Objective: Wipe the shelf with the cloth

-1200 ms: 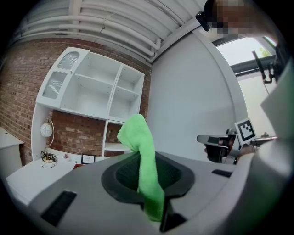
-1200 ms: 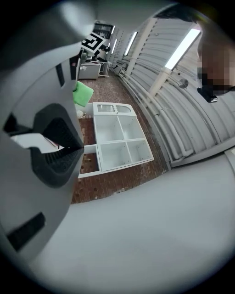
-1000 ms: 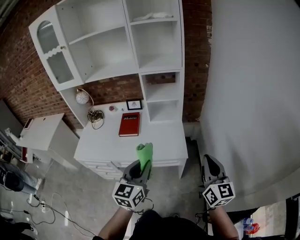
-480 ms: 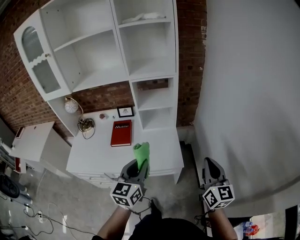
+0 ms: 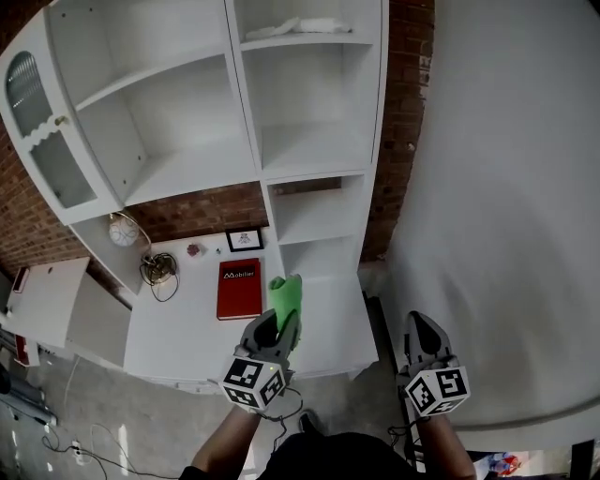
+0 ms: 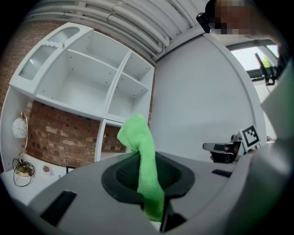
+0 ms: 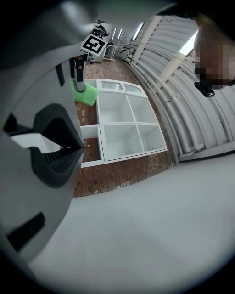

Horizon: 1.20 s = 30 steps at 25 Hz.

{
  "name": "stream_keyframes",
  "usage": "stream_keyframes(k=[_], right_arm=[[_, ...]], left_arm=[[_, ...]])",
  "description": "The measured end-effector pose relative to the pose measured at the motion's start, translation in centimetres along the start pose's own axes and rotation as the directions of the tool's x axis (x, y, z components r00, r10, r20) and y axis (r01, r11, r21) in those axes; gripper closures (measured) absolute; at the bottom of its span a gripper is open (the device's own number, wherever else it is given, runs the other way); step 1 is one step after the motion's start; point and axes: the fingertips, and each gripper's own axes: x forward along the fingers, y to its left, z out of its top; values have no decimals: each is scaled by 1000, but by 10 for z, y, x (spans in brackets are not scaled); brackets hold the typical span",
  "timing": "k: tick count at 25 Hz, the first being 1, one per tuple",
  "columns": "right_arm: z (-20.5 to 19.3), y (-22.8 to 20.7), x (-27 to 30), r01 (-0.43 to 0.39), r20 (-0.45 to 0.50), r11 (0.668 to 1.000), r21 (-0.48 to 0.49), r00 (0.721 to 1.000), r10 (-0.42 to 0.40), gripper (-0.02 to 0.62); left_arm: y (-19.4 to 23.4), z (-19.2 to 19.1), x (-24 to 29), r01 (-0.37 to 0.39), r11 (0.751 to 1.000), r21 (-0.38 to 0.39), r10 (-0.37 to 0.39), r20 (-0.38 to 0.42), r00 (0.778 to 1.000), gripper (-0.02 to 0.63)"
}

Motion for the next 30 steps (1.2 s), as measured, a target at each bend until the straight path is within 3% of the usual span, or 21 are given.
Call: stream_keyframes(k=[8, 18, 25, 30], right_arm=[[-16, 5, 64, -45, -43, 999, 3, 998, 45, 595], [10, -34, 110, -176, 4, 984, 23, 984, 176, 595], [7, -57, 122, -148, 4, 987, 56, 989, 148, 595], [17, -58, 126, -115, 24, 992, 51, 993, 114, 595]], left_arm=[[45, 29, 41, 1, 998, 64, -3, 32, 999, 541], [23, 127, 107, -38, 957, 286, 5, 114, 993, 541], [35, 215, 163, -61, 931, 359, -3, 174, 985, 541], [66, 258, 213, -129, 908, 400, 75, 149, 986, 541]])
